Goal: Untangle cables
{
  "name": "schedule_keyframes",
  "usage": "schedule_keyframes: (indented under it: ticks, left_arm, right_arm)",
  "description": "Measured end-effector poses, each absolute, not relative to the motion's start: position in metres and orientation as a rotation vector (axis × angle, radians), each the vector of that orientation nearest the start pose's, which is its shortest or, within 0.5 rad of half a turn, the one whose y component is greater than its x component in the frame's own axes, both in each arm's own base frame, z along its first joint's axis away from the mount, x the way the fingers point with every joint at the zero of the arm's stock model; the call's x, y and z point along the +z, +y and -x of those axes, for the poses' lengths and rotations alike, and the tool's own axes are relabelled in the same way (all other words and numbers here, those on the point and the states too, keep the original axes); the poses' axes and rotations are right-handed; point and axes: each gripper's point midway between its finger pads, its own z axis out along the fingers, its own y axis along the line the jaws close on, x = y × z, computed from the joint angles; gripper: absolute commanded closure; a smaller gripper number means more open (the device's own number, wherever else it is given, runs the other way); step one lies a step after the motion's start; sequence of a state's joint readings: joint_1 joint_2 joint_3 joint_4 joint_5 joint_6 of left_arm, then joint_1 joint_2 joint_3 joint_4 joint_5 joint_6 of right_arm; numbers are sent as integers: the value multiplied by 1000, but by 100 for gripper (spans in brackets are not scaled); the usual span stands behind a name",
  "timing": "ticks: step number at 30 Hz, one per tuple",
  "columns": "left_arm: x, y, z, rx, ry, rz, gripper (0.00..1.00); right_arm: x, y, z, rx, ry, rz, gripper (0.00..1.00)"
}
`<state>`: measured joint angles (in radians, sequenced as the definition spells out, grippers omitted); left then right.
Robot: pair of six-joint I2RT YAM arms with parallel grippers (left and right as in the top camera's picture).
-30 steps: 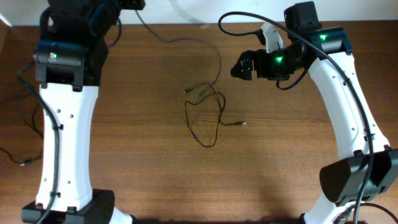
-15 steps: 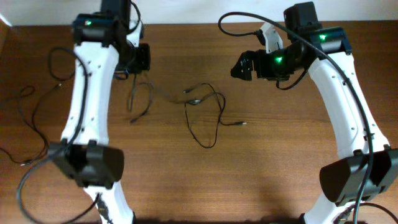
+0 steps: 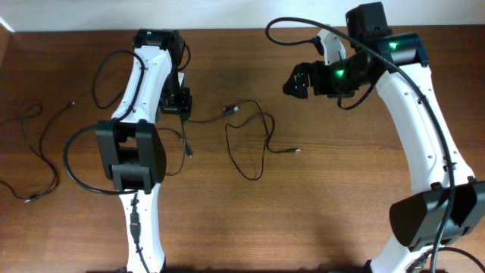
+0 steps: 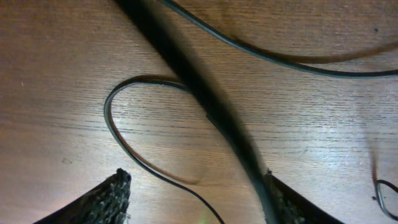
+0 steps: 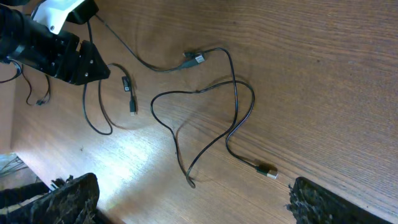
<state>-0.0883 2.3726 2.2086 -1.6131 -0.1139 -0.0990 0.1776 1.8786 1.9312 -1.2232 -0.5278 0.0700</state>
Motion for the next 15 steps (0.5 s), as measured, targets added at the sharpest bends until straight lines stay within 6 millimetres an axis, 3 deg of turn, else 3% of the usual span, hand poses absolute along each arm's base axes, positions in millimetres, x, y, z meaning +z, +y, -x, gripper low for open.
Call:
schedule_keyframes:
  ticks: [4, 7, 9, 10, 11, 13, 15]
  left_arm:
    - [79, -16, -414, 224, 3318, -3, 13]
    - [109, -18, -436, 197, 3191, 9, 14]
    - [181, -20, -455, 151, 2964, 28, 21]
    - [209, -20, -455, 137, 2890, 34, 27]
    - [255, -19, -448, 116, 2772, 43, 31]
    - [292, -18, -434, 102, 2691, 49, 38]
    - [295, -17, -427, 106, 2697, 52, 50]
  right_arm:
    - [233, 160, -407, 784, 2693, 292, 1]
    - [233, 160, -407, 783, 2693, 292, 1]
    - [233, 160, -407, 783, 2693, 292, 1]
    - [233, 160, -407, 783, 2693, 292, 1]
    - [233, 160, -407, 783, 2693, 292, 1]
    - [233, 160, -407, 783, 2693, 293, 1]
    - [232, 160, -407, 783, 2694, 292, 1]
